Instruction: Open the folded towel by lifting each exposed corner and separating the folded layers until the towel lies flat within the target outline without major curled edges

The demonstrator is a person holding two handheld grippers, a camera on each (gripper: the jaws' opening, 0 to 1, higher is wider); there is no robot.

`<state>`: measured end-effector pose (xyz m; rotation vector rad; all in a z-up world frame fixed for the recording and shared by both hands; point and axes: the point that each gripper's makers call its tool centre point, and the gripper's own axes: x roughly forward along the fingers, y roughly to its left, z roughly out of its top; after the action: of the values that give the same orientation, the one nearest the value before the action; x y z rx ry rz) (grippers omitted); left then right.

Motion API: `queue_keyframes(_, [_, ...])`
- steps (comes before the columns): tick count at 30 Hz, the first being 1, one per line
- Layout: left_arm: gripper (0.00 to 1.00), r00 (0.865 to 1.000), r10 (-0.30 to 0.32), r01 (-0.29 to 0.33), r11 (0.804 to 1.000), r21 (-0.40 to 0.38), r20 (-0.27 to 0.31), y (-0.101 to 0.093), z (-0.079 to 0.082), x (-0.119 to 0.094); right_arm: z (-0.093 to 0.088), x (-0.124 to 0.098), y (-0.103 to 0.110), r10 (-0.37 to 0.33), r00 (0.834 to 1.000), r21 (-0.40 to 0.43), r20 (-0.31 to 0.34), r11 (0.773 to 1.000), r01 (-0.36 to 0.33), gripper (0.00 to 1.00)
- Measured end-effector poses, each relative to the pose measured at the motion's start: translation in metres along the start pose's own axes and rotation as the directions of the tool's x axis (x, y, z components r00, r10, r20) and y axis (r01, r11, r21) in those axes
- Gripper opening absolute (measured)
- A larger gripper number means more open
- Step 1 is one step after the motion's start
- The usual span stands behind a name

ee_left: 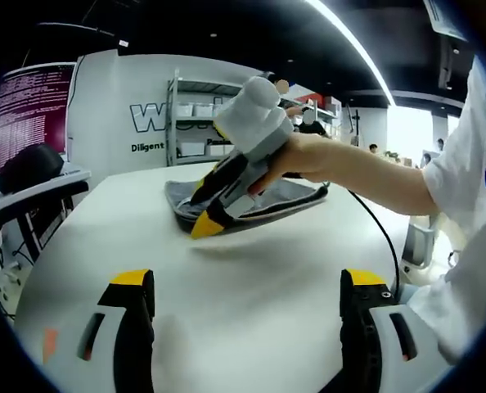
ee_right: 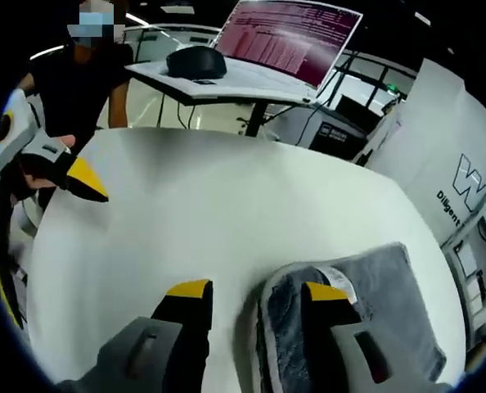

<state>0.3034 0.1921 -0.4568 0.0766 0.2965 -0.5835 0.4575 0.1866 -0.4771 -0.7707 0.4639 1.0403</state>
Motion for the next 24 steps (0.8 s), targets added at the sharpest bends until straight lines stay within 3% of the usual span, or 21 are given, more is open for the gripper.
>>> queue_keyframes(14, [0.93, 1.0, 0.001, -0.001, 1.0, -0.005, -0.003, 0.003, -0.003, 0.0, 0.004, 0.005, -0.009, -0.015, 1.0, 0.019, 0.002, 1.0, 0.015, 0.22])
queue_keyframes(20, [0.93, 1.0, 0.003, -0.003, 1.0, -0.007, 0.0, 0.005, -0.002, 0.0, 0.001, 0.007, -0.017, -0.051, 0.998, -0.022, -0.034, 0.998, 0.051, 0.19])
queue_keyframes(24, [0.93, 1.0, 0.006, -0.006, 1.0, -0.008, 0.0, 0.006, -0.002, -0.001, 0.0, 0.008, -0.016, -0.038, 0.998, 0.014, -0.045, 0.999, 0.039, 0.15])
